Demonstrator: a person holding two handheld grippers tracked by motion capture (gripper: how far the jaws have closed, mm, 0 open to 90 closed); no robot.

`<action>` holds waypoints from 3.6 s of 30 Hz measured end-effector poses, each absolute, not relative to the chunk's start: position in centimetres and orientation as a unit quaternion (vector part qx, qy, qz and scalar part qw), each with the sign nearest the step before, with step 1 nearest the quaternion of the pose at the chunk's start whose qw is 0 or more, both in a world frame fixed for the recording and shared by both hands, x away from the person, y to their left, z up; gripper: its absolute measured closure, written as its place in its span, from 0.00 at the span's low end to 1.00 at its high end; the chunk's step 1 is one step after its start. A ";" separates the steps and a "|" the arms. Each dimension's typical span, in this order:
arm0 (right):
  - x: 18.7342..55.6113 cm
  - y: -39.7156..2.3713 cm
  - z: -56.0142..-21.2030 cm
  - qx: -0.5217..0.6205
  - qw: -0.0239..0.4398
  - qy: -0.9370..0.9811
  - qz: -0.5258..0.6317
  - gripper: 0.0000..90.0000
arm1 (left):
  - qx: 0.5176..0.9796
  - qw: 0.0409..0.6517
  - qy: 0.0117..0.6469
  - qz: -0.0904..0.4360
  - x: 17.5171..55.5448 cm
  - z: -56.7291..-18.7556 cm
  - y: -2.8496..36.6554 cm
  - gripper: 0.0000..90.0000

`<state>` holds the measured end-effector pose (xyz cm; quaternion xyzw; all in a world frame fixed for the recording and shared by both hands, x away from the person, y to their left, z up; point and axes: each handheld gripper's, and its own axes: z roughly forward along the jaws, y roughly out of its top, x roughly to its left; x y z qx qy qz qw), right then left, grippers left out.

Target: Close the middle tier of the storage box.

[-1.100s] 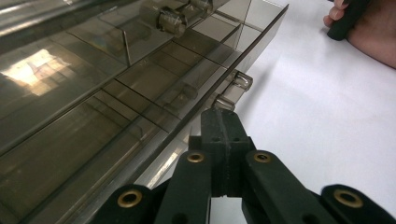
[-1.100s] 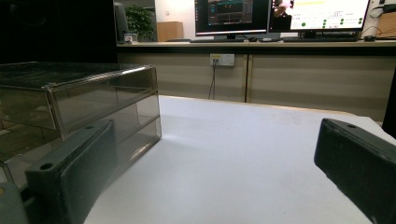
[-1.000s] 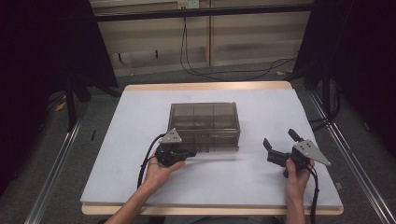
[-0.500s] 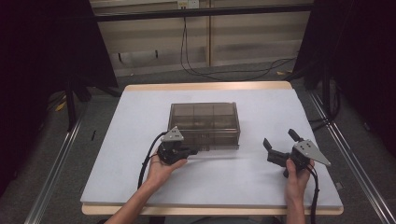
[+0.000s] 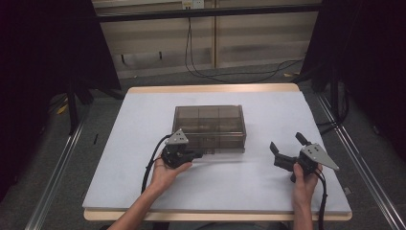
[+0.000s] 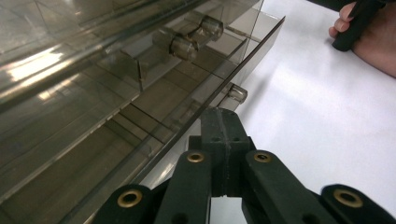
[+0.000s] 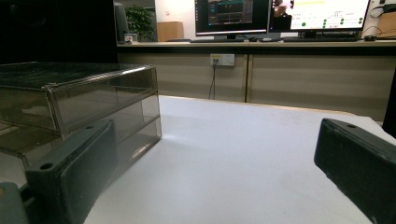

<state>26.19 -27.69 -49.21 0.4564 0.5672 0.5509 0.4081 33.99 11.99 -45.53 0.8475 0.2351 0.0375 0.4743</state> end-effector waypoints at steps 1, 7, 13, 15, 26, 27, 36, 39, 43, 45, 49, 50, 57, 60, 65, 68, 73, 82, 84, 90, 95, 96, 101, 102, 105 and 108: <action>26.2 -27.7 -49.2 0.456 0.408 0.567 0.551 0.00 | 0.848 0.474 0.235 0.037 34.0 -45.5 12.0 1.00; 26.2 -27.7 -49.2 0.456 0.408 0.567 0.551 0.00 | 0.844 0.478 0.238 0.038 34.2 -45.5 12.1 1.00; 26.2 -27.7 -49.2 0.456 0.408 0.567 0.551 0.00 | 0.848 0.473 0.236 0.041 34.2 -45.6 12.0 1.00; 26.2 -27.7 -49.2 0.455 0.409 0.568 0.551 0.00 | 0.847 0.473 0.238 0.042 34.2 -45.6 12.0 1.00; 26.2 -27.7 -49.2 0.457 0.408 0.567 0.551 0.00 | 0.847 0.472 0.242 0.040 34.4 -45.7 11.9 1.00; 26.2 -27.7 -49.2 0.457 0.408 0.567 0.551 0.00 | 0.846 0.473 0.242 0.040 34.4 -45.7 11.9 1.00; 26.2 -27.7 -49.2 0.456 0.408 0.567 0.551 0.00 | 0.843 0.475 0.247 0.041 34.7 -45.8 11.9 1.00; 26.2 -27.7 -49.2 0.456 0.408 0.567 0.551 0.00 | 0.846 0.471 0.245 0.045 34.8 -45.8 11.9 1.00; 26.2 -27.7 -49.2 0.457 0.408 0.567 0.551 0.00 | 0.844 0.474 0.247 0.046 34.9 -45.6 11.7 1.00; 26.2 -27.7 -49.2 0.458 0.408 0.565 0.551 0.00 | 0.844 0.475 0.244 0.046 34.9 -45.7 11.8 1.00; 26.2 -27.7 -49.2 0.457 0.408 0.567 0.551 0.00 | 0.845 0.472 0.246 0.048 34.9 -45.6 11.7 1.00; 26.2 -27.7 -49.2 0.456 0.408 0.567 0.551 0.00 | 0.845 0.471 0.247 0.048 34.9 -45.6 11.7 1.00; 26.2 -27.7 -49.2 0.456 0.408 0.567 0.551 0.00 | 0.844 0.472 0.249 0.051 35.0 -45.7 11.7 1.00; 26.2 -27.7 -49.2 0.458 0.408 0.566 0.551 0.00 | 0.843 0.473 0.251 0.051 35.1 -45.7 11.7 1.00; 26.2 -27.7 -49.2 0.458 0.408 0.565 0.552 0.00 | 0.840 0.474 0.257 0.053 35.5 -45.7 11.6 1.00; 26.2 -27.7 -49.2 0.458 0.408 0.565 0.552 0.00 | 0.839 0.476 0.259 0.055 35.6 -45.7 11.5 1.00; 26.2 -27.7 -49.2 0.457 0.408 0.567 0.551 0.00 | 0.840 0.474 0.259 0.055 35.8 -45.7 11.5 1.00; 26.2 -27.7 -49.2 0.456 0.408 0.567 0.551 0.00 | 0.840 0.475 0.257 0.053 35.8 -45.7 11.5 1.00; 26.2 -27.7 -49.2 0.457 0.408 0.567 0.551 0.00 | 0.842 0.474 0.255 0.052 35.9 -45.7 11.5 1.00; 26.2 -27.7 -49.2 0.458 0.408 0.565 0.551 0.00 | 0.849 0.463 0.250 0.049 36.0 -45.8 11.8 0.99; 26.2 -27.7 -49.2 0.458 0.408 0.565 0.552 0.00 | 0.849 0.466 0.243 0.050 35.7 -45.5 12.3 0.95; 26.2 -27.7 -49.2 0.456 0.408 0.567 0.551 0.00 | 0.849 0.466 0.243 0.053 35.6 -45.3 12.4 0.94; 26.2 -27.7 -49.2 0.456 0.408 0.567 0.551 0.00 | 0.845 0.476 0.239 0.051 35.1 -45.0 12.9 0.81; 26.2 -27.7 -49.2 0.456 0.408 0.568 0.551 0.00 | 0.840 0.485 0.239 0.045 35.0 -44.9 13.1 0.78; 26.2 -27.7 -49.2 0.456 0.408 0.567 0.551 0.00 | 0.838 0.488 0.238 0.048 34.7 -44.7 13.4 0.70; 26.2 -27.7 -49.2 0.457 0.408 0.566 0.551 0.00 | 0.840 0.482 0.241 0.055 34.4 -44.4 13.7 0.64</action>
